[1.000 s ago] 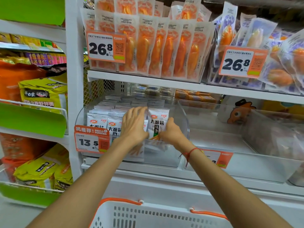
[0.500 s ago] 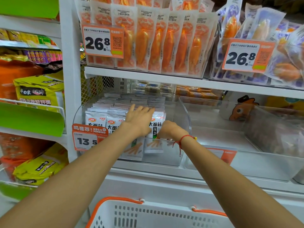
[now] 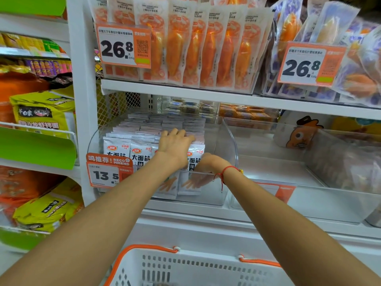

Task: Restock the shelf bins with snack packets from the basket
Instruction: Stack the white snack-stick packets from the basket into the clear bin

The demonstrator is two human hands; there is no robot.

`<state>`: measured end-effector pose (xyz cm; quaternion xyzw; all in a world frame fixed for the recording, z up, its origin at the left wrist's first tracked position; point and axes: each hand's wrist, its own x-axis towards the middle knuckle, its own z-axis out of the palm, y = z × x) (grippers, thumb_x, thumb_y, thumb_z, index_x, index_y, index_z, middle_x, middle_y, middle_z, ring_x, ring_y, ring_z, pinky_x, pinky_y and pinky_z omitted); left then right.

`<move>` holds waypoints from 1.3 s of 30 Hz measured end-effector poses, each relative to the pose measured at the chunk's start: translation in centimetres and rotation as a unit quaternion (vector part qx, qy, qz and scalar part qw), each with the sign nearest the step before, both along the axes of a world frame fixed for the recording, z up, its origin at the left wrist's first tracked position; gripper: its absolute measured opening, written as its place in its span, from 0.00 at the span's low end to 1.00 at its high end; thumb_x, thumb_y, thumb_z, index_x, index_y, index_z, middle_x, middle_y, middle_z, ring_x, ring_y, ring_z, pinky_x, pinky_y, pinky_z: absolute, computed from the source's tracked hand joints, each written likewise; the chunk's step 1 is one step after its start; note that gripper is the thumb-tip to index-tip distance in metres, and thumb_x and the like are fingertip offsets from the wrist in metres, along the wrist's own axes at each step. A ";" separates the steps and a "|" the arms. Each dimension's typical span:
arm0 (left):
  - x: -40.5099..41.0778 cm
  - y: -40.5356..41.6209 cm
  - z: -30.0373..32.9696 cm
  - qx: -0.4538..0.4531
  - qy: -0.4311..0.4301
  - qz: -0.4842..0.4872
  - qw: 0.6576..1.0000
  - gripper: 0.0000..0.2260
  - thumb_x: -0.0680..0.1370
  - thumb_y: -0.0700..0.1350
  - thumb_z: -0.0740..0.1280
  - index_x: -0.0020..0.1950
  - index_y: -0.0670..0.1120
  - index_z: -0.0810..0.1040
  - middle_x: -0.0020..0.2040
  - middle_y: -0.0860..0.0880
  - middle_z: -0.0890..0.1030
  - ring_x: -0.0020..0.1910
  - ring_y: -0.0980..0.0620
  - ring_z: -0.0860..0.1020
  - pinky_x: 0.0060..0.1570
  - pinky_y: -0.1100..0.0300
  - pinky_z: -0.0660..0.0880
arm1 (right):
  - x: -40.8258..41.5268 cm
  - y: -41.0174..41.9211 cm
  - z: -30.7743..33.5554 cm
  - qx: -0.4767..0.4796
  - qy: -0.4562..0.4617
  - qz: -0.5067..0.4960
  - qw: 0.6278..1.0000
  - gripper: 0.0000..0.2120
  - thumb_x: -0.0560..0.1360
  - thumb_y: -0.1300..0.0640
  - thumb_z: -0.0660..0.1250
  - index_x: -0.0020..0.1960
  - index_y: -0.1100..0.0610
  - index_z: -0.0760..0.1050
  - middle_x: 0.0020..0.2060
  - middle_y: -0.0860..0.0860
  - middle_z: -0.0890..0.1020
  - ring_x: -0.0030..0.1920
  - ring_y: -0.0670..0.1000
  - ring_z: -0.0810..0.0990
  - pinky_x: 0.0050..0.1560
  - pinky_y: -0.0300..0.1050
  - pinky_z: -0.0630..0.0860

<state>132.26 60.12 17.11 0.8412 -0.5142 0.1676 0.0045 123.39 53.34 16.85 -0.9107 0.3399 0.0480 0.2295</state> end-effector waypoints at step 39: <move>-16.8 9.9 -24.4 -0.091 0.577 0.023 0.811 0.07 0.77 0.45 0.64 0.51 0.55 0.79 0.51 0.55 0.82 0.51 0.54 0.79 0.56 0.56 0.76 | -22.8 4.3 -25.3 0.141 -0.008 -0.218 0.966 0.12 0.75 0.61 0.64 0.54 0.68 0.79 0.40 0.64 0.80 0.34 0.52 0.74 0.49 0.54 0.77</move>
